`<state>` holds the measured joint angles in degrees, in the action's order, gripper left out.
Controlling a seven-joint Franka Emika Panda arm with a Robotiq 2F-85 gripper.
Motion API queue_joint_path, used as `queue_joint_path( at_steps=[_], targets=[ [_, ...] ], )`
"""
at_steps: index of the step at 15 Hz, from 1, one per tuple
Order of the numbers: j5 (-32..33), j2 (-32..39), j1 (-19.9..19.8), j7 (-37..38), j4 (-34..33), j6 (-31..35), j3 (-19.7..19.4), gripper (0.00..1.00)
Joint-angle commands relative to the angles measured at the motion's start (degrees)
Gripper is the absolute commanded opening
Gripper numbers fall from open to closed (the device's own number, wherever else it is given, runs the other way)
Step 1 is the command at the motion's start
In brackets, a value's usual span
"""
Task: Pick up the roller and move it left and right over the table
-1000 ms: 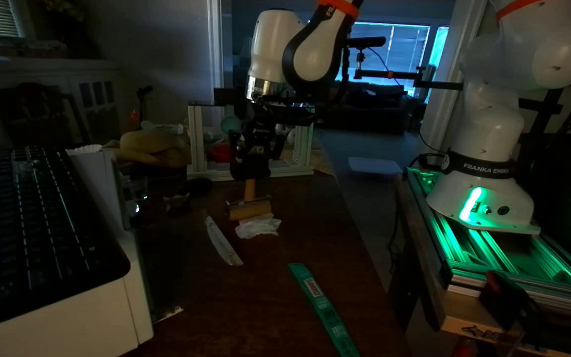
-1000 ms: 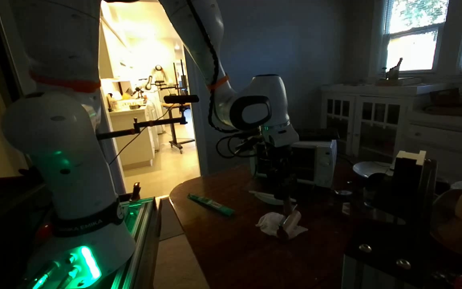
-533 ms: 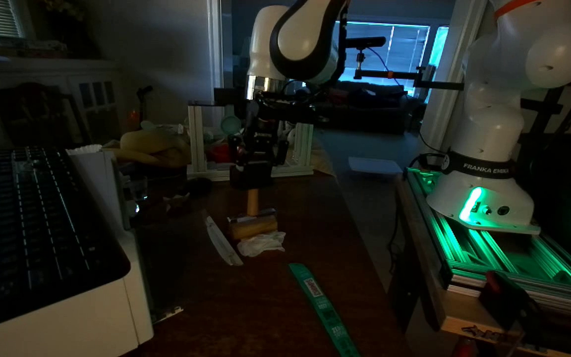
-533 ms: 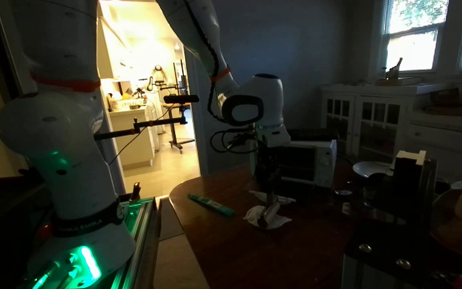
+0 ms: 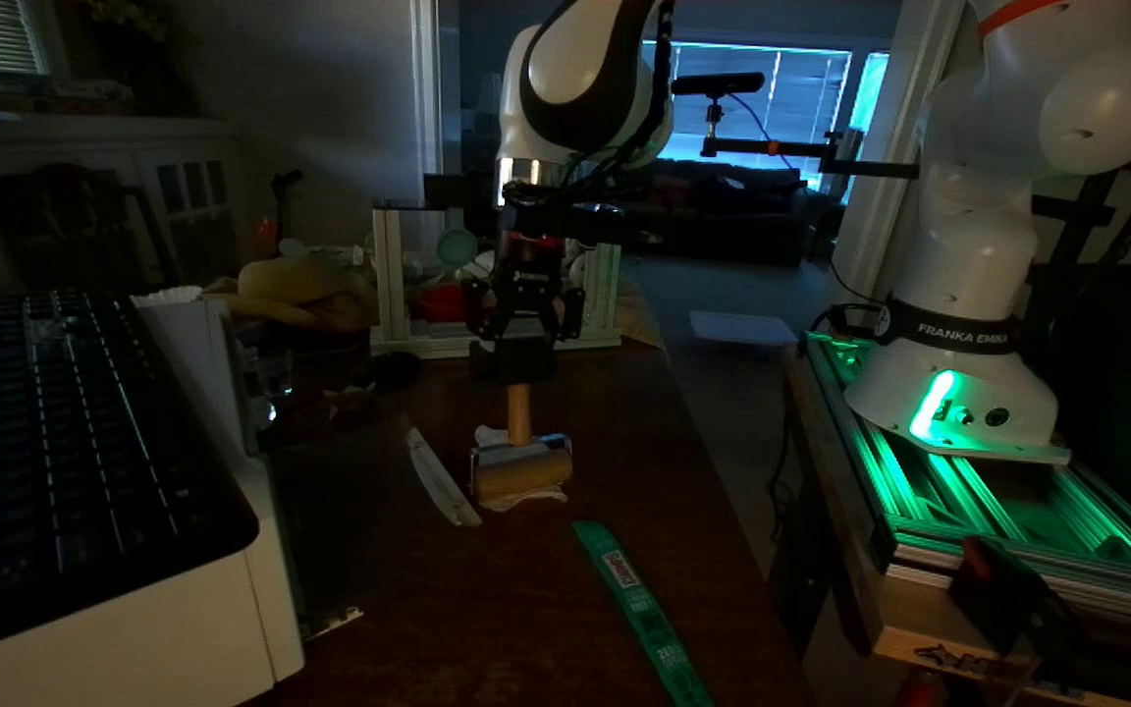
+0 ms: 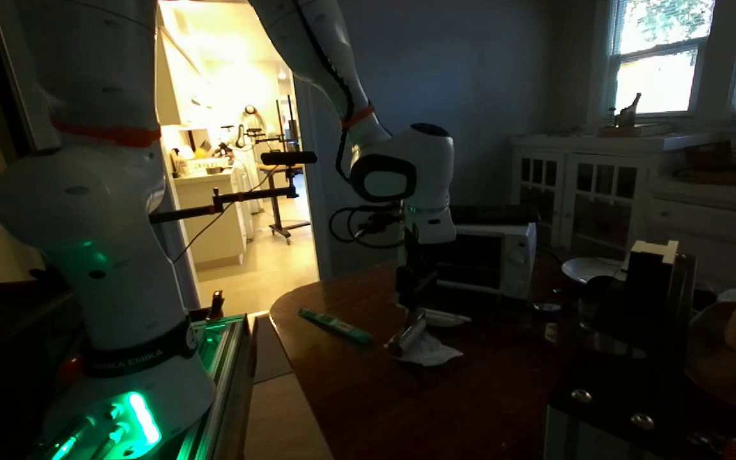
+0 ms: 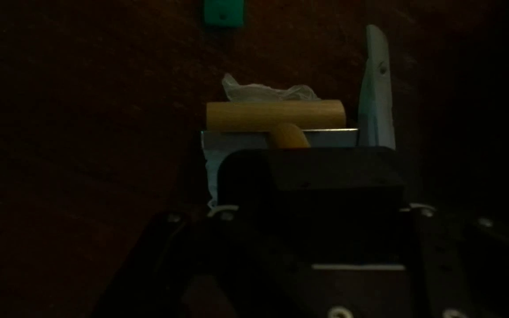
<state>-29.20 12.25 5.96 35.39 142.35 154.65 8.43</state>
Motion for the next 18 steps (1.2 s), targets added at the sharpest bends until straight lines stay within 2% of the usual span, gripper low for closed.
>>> queue_joint_path(
  at_steps=[1, 5, 13, 18],
  targets=[
    [-5.90, 2.66, -1.39, -5.53, -0.72, -3.59, 0.88, 0.34],
    [-6.53, 3.59, -0.38, -4.77, -0.58, -3.43, -1.05, 0.34],
    [-1.88, 4.35, 0.47, -0.08, 0.16, 4.56, -5.06, 0.34],
    [4.34, 4.67, 1.10, 5.07, 0.81, 9.96, -7.53, 0.34]
  ],
)
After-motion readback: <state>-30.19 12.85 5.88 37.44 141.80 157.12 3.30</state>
